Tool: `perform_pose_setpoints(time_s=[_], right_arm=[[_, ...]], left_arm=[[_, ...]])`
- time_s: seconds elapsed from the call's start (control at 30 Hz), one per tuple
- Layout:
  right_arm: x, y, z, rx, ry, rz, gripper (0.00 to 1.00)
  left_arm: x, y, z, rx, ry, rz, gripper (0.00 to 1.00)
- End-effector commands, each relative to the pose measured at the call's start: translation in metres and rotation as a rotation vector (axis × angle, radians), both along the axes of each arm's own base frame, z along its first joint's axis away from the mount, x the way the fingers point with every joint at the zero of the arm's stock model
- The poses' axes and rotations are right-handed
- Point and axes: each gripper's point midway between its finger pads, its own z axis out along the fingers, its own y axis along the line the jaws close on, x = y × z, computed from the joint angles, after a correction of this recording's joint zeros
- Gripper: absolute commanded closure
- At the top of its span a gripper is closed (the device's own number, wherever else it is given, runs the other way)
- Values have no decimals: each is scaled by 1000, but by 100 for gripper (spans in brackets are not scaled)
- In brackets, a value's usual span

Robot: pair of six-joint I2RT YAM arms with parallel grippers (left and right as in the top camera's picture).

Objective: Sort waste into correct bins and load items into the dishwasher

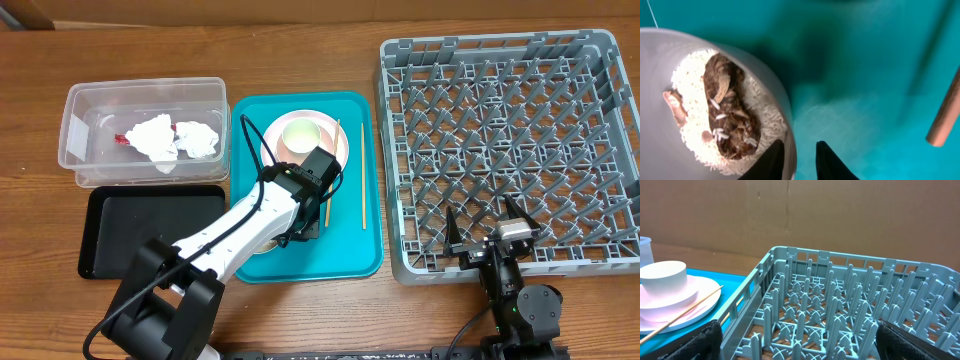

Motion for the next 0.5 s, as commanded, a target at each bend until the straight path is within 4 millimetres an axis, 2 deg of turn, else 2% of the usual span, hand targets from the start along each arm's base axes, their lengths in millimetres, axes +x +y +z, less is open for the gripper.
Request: perform_pose_setpoints(time_s=[0.0,0.33,0.47], right_arm=[[0,1,-1,1,-5,5,0],[0,1,-1,2,-6,5,0],[0,1,-1,2,-6,5,0]], left_arm=[[2,8,-4,34,-13,22,77],[-1,10,-7,40,-6,21,79],[0,10,-7,39,-7,21,86]])
